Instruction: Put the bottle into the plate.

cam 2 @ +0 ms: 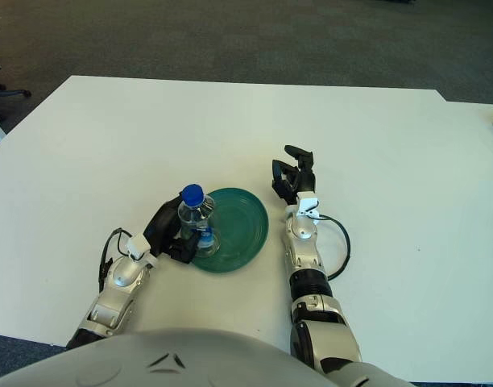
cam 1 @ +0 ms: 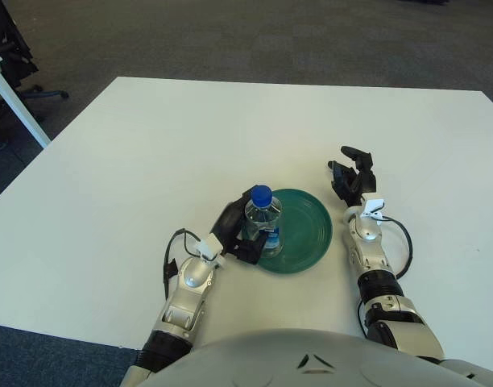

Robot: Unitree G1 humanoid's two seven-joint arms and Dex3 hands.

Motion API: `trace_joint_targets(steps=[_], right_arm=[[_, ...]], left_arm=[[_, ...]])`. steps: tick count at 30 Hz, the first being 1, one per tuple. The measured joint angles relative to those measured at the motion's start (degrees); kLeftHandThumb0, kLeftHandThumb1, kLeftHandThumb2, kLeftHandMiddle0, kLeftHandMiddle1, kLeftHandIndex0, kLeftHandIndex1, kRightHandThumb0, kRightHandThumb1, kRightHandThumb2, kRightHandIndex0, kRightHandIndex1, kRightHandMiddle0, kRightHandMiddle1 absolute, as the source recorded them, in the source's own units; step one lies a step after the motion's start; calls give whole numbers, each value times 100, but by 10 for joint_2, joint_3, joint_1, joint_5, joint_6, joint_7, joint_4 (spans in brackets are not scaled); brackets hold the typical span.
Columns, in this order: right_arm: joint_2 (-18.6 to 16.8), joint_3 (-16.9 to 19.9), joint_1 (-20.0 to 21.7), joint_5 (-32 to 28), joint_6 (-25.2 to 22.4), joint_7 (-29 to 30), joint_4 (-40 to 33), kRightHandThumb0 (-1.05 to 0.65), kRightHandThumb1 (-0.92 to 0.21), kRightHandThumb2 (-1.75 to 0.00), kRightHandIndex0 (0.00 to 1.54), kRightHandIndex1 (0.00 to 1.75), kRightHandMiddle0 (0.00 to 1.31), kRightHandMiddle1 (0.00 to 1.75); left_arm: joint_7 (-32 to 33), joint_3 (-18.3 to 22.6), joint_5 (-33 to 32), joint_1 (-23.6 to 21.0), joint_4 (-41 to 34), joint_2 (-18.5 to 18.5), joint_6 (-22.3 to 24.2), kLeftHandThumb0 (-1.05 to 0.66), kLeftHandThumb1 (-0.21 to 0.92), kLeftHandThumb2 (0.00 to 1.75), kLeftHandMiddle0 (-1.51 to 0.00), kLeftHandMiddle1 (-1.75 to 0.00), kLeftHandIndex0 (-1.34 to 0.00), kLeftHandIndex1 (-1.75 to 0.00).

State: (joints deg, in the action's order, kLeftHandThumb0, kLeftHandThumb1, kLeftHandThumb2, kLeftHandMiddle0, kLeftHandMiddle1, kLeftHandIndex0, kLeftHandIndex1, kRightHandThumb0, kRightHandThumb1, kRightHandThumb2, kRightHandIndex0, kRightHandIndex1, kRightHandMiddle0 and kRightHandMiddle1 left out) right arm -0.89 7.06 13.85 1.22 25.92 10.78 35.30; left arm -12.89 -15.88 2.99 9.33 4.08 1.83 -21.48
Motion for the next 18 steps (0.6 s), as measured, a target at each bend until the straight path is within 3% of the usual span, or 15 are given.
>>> trace_joint_targets(steps=[18], right_arm=[[-1, -13, 7, 17, 10, 16, 10, -46, -92, -47, 44, 64, 11, 115]], left_arm=[[27, 0, 37, -20, 17, -10, -14, -4, 40, 111, -119, -175, -92, -175]])
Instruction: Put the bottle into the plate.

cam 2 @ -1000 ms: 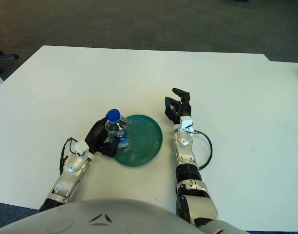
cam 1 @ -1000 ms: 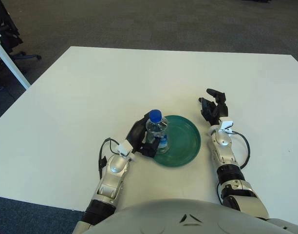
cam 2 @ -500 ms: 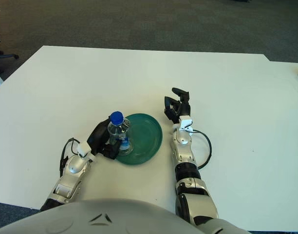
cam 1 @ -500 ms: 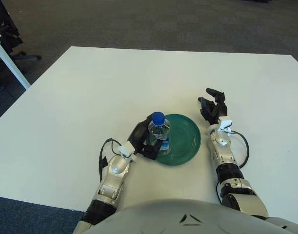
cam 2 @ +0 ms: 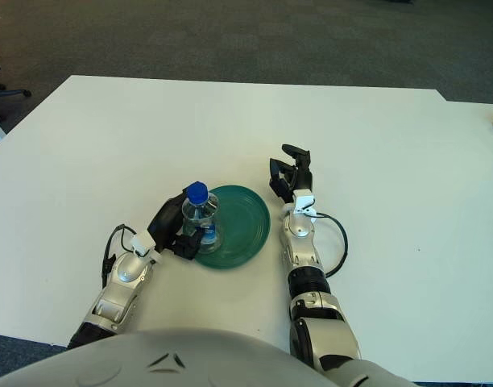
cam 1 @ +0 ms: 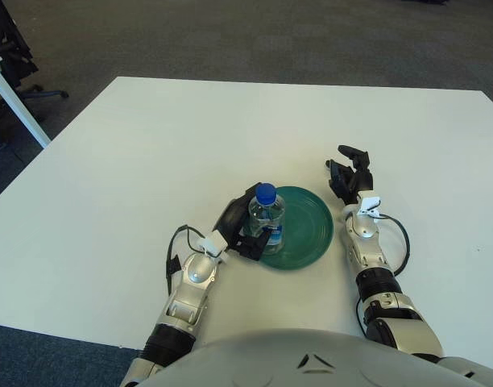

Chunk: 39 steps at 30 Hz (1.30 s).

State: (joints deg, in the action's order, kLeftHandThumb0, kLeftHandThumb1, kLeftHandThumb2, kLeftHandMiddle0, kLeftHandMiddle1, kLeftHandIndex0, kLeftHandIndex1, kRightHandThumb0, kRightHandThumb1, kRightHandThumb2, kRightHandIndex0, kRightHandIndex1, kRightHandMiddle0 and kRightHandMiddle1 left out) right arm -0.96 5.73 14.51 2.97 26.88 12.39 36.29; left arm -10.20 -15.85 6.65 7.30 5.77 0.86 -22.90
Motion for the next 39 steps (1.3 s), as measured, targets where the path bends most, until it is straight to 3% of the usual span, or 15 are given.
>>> trace_joint_targets(steps=[7, 14, 15, 16, 18, 19, 20, 21, 22, 23, 26, 30, 39], right_arm=[[-2, -3, 0, 2, 0, 3, 1, -48, -92, -48, 46, 65, 9, 113], [-4, -7, 1, 8, 0, 13, 1, -48, -91, -45, 47, 69, 10, 115], [-4, -7, 1, 8, 0, 15, 1, -49, -91, -45, 47, 70, 10, 116], [-5, -7, 1, 9, 0, 17, 1, -49, -91, -45, 47, 70, 10, 116], [-5, -9, 1, 12, 0, 22, 1, -49, -90, -44, 48, 71, 11, 116], [-5, -9, 1, 14, 0, 24, 1, -50, -90, -44, 48, 71, 11, 116], [-5, -10, 0, 17, 0, 27, 1, -50, -91, -44, 48, 72, 10, 116], [-5, -11, 0, 21, -1, 30, 1, -50, -91, -44, 48, 72, 10, 116], [-5, -12, 0, 24, -2, 32, 0, -51, -91, -44, 48, 71, 10, 115], [-5, -14, 0, 27, -3, 34, 0, -51, -92, -45, 48, 71, 9, 115], [-4, -18, 0, 33, -5, 39, -2, -51, -92, -46, 49, 70, 9, 114], [-3, -21, 0, 34, -11, 44, -4, -49, -92, -49, 50, 70, 8, 113], [-2, -23, -1, 32, -14, 42, -7, -48, -92, -50, 51, 69, 9, 113]], left_arm=[[38, 1, 36, -3, -2, -9, -12, -5, 39, 110, -120, -175, -93, -175], [24, -1, 9, -5, -10, -13, 2, -10, 40, 103, -115, -175, -87, -175], [20, -1, 3, -6, -12, -13, 6, -21, 44, 102, -105, -175, -73, -172], [16, -1, 1, -7, -13, -12, 8, -25, 46, 102, -101, -175, -68, -172], [8, -3, -2, -11, -13, -9, 10, -32, 66, 70, -59, -173, -56, -159], [4, -4, -2, -13, -13, -6, 9, -33, 69, 65, -53, -172, -54, -157], [2, -4, 1, -17, -8, -1, 4, -49, 73, 54, -43, -144, -36, -140], [2, -4, 7, -23, 6, 4, -14, -54, 75, 48, -41, -131, -30, -133], [3, -3, 13, -31, 23, 10, -33, -66, 80, 37, -35, -102, -19, -118], [7, -3, 25, -38, 40, 15, -51, -73, 84, 28, -33, -80, -12, -109], [23, -1, 53, -49, 71, 26, -83, -88, 90, 19, -26, -36, -4, -82], [29, 4, 55, -56, 87, 33, -105, -99, 92, 21, -18, -10, -1, -56], [1, 5, 14, -67, 83, 37, -112, -105, 92, 30, -2, -1, 0, -21]])
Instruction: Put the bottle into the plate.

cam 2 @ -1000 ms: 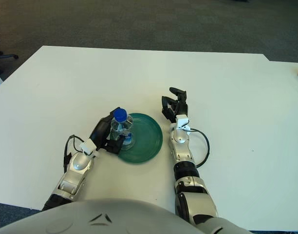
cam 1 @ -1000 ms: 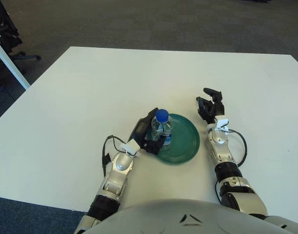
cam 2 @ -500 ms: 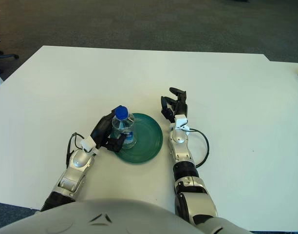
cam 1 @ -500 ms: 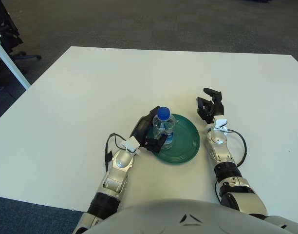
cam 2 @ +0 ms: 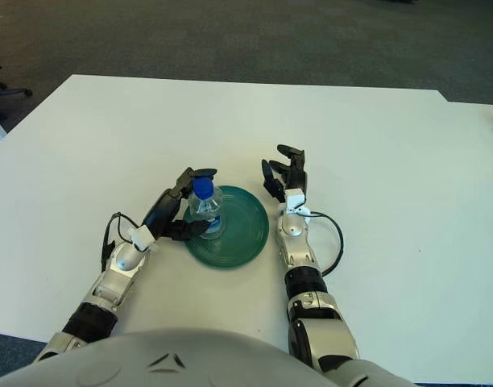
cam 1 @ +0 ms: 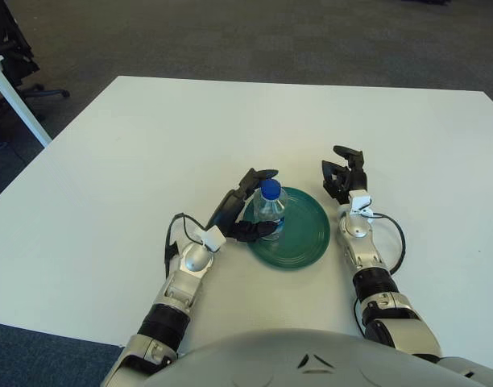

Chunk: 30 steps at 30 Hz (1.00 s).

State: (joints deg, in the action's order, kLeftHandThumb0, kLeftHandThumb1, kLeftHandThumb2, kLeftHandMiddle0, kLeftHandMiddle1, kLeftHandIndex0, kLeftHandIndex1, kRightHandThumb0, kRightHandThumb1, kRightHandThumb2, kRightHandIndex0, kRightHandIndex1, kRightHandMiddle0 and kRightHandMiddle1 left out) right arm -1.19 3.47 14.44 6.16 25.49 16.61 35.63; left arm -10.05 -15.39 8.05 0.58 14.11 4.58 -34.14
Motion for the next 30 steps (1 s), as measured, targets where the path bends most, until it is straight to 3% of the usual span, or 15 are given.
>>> trace_joint_targets(steps=[6, 21, 30], right_arm=[[0, 0, -2, -1, 0, -4, -3, -49, -92, -48, 51, 69, 10, 113], [2, 2, -4, -3, 2, -9, -3, -49, -92, -47, 50, 69, 11, 114], [5, 3, -4, -3, 0, -11, -3, -48, -92, -54, 48, 67, 10, 112]], left_arm=[[-31, -4, -14, 0, -10, 9, 12, -105, 92, 37, 0, 0, 0, -8], [-58, -1, -35, 0, -29, 17, 52, -105, 92, 40, 0, 0, 0, -3], [-32, 12, -31, -1, -17, -1, 31, -105, 92, 58, 0, 0, 0, 0]])
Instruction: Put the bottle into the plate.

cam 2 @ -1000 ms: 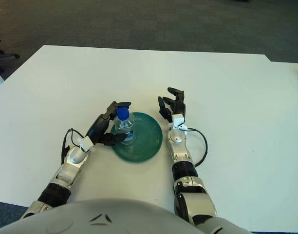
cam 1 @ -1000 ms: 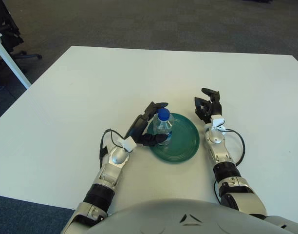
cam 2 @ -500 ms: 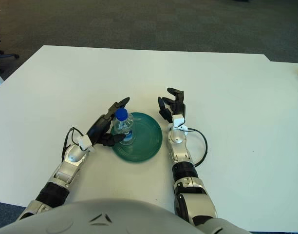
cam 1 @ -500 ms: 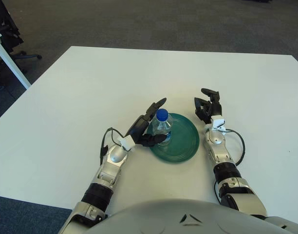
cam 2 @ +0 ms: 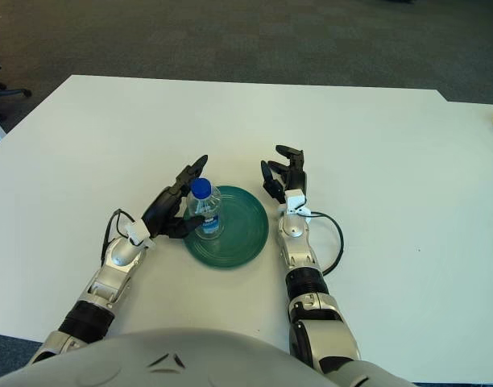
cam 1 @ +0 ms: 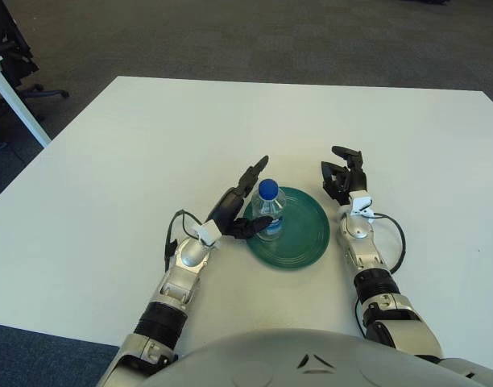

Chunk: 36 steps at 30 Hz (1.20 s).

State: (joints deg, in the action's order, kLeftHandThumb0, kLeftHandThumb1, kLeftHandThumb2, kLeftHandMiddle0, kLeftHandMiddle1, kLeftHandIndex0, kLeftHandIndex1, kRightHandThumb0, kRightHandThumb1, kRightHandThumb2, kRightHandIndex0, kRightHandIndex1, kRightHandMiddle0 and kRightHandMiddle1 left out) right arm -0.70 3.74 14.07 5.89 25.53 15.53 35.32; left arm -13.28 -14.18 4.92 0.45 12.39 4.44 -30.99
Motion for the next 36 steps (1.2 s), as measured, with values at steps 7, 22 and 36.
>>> trace_joint_targets(steps=[7, 22, 36], right_arm=[[1, 1, 0, -2, 0, -6, 0, -47, -92, -54, 49, 66, 9, 111], [1, 14, 1, -14, 3, -21, 1, -47, -90, -45, 48, 73, 11, 117], [2, 29, -1, -48, 8, -57, -1, -41, -85, -52, 46, 70, 12, 113]], left_arm=[[40, 19, 6, -11, 55, -21, -56, -105, 92, 71, -2, -1, -2, -1], [0, 151, -179, -118, 238, -79, -148, -81, 92, 87, -53, -9, -46, -100], [212, 167, -25, -120, 249, -107, -60, -63, 92, 88, -64, -10, -26, -87]])
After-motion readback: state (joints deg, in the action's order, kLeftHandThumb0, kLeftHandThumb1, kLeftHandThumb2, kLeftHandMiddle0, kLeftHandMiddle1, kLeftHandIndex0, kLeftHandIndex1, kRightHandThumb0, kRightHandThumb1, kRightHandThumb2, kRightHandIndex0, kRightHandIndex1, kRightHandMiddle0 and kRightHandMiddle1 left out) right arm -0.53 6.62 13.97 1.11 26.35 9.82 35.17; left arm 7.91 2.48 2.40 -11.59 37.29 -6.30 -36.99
